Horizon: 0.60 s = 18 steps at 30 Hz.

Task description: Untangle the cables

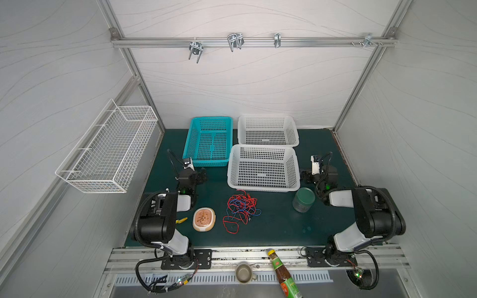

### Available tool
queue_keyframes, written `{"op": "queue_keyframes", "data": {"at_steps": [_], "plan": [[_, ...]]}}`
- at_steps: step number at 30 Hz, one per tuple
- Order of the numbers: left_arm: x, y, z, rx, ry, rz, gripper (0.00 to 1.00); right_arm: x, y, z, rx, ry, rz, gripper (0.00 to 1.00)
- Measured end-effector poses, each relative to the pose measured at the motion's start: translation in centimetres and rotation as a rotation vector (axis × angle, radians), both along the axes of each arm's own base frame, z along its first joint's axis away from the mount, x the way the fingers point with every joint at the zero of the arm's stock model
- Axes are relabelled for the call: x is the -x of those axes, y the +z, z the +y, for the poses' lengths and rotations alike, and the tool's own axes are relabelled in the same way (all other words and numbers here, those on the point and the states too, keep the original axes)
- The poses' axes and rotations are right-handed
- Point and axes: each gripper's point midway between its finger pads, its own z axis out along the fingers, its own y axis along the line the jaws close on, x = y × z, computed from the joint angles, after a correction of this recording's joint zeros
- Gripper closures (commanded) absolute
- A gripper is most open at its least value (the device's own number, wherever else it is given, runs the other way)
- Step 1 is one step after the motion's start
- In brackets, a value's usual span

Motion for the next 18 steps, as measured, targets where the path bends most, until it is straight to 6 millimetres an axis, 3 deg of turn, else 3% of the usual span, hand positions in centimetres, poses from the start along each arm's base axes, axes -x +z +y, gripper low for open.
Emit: {"op": "queue_keyframes", "data": {"at_steps": [18], "plan": [[0.00,0.00,0.00,0.000,0.000,0.000,0.00,0.02,0.01,0.09,-0.003,0.005,0.000,0.01]]}}
